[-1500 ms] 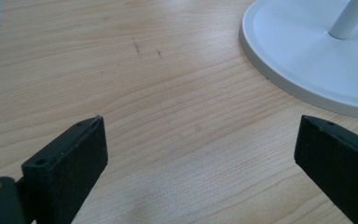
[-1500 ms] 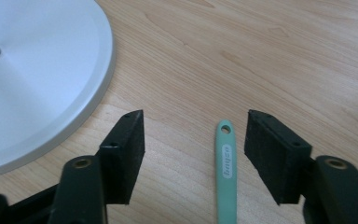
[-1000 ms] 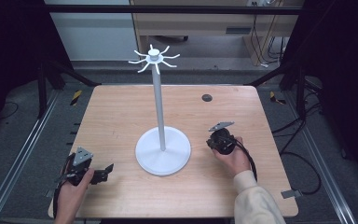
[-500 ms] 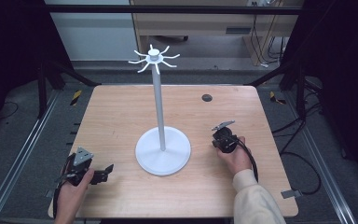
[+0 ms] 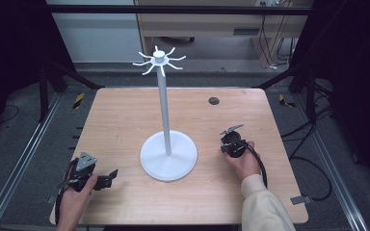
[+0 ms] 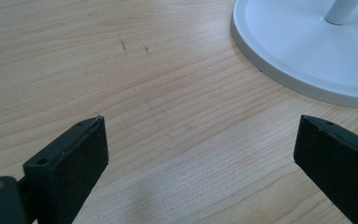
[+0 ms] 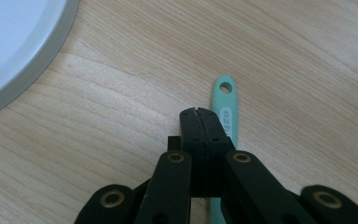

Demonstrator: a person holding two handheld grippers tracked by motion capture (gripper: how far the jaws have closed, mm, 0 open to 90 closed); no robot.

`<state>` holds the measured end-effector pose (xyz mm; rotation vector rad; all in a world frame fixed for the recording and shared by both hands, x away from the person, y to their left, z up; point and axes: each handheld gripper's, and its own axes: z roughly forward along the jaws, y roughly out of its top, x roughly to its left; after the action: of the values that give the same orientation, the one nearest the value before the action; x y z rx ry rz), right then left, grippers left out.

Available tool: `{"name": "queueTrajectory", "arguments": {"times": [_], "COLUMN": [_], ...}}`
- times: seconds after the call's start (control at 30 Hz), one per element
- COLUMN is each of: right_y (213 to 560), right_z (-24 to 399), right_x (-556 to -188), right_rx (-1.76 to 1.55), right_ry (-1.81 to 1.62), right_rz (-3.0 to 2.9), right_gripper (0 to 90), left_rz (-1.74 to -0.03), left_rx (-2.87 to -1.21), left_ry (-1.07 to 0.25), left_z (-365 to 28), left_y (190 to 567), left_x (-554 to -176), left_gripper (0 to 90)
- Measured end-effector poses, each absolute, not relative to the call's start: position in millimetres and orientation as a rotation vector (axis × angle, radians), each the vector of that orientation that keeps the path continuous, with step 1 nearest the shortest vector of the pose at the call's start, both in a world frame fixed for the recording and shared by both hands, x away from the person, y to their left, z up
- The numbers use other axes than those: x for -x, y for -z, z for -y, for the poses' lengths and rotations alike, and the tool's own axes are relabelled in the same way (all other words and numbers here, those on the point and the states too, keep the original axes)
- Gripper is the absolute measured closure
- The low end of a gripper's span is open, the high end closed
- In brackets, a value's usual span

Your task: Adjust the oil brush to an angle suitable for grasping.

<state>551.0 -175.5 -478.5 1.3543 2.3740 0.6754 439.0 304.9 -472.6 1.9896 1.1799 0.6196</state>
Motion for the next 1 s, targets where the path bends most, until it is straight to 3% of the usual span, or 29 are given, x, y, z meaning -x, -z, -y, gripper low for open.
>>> {"name": "queueTrajectory", "arguments": {"times": [1.0], "right_y": [477.2], "right_z": [193.5], "right_x": [-557.0], "right_rx": [-1.462], "right_ry": [-0.645], "right_rz": [-2.274], "right_gripper": [90.0], "left_rz": [-1.167], "left_rx": [-2.007], "left_ry": [-0.613], "left_z": [-302.2], "left_y": [474.3], "left_x": [-439.6], "left_gripper": [2.5]}}
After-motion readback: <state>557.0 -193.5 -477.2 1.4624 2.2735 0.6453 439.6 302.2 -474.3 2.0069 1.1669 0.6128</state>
